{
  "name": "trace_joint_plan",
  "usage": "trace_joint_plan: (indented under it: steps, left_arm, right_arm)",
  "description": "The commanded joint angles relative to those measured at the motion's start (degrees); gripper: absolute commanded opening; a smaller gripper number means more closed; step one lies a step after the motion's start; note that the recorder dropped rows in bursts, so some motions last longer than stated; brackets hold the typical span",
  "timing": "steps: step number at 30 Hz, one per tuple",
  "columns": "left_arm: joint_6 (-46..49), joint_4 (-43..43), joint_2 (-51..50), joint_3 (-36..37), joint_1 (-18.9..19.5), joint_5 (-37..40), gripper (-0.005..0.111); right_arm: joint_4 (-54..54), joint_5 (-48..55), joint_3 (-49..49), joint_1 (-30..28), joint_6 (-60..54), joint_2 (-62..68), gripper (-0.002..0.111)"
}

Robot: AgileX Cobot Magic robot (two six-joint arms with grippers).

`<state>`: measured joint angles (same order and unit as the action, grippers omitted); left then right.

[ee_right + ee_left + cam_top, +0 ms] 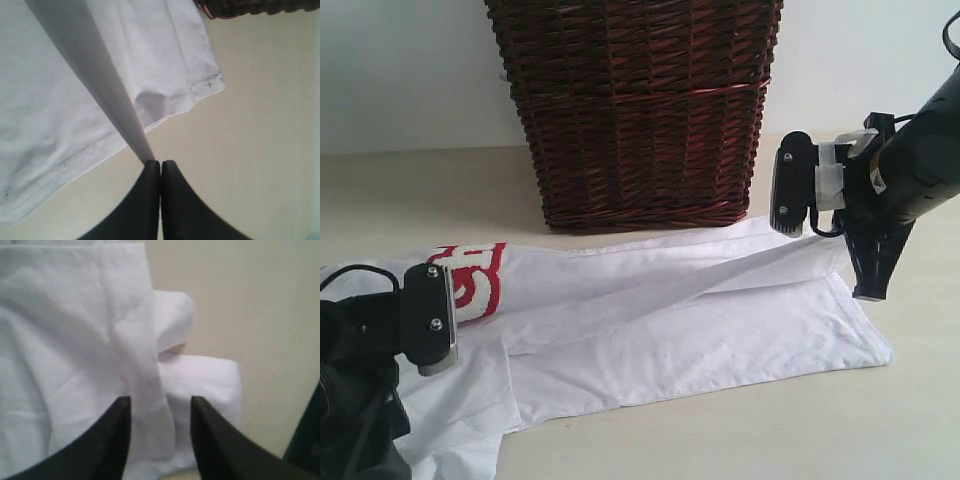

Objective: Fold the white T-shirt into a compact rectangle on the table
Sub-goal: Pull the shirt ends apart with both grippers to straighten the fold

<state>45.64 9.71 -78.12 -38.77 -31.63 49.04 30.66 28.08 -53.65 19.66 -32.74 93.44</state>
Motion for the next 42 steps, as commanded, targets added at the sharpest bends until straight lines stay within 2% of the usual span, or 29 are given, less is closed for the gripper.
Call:
trace_joint_plan:
  steps: [1, 5, 13, 15, 20, 22, 27, 33, 39, 42]
  left_arm:
    - [1.0, 1.8, 0.4, 3.3, -0.3, -4.9, 0.053]
    - [0.9, 1.7, 0.4, 5.4, -0.3, -14.7, 0.044]
    - [0.9, -0.2, -0.7, 5.4, -0.3, -12.6, 0.023]
    - [0.9, 0.1, -1.5, 5.6, -0.3, -12.4, 0.025]
    - [0.6, 0.1, -1.9, 5.6, -0.3, -12.6, 0.048]
    - [0.6, 0.1, -1.9, 5.6, -0.3, -12.3, 0.048]
    - [0.8, -0.8, -2.6, 6.8, -0.3, -12.3, 0.03]
    - [0.7, -3.2, -4.1, 7.4, -0.3, -13.6, 0.0]
    - [0.7, -3.4, -3.7, 6.7, -0.3, -13.2, 0.0]
    - [0.7, -3.6, -2.6, 4.9, -0.3, -10.3, 0.0]
  right_arm:
    - [-0.5, 0.1, 0.1, 0.0, 0.0, -0.6, 0.0]
    - [-1.2, 0.1, 0.1, 0.0, 0.0, -0.6, 0.0]
    - [-1.4, -0.6, 0.1, 0.0, -0.1, -0.6, 0.0]
    - [-1.4, -0.6, 0.1, 0.0, -0.1, -0.6, 0.0]
    - [-1.7, -0.8, 0.1, 0.0, -0.1, -0.6, 0.0]
    - [-1.7, -1.1, 0.1, 0.0, -0.1, -0.6, 0.0]
    - [-1.9, -1.2, 0.1, 0.0, -0.1, -0.6, 0.0]
    - [-1.9, -1.2, 0.1, 0.0, 0.0, -0.6, 0.0]
    - [-1.9, -1.2, 0.1, 0.0, 0.0, -0.6, 0.0]
    - [-1.6, -1.1, 0.1, 0.0, 0.0, -0.6, 0.0]
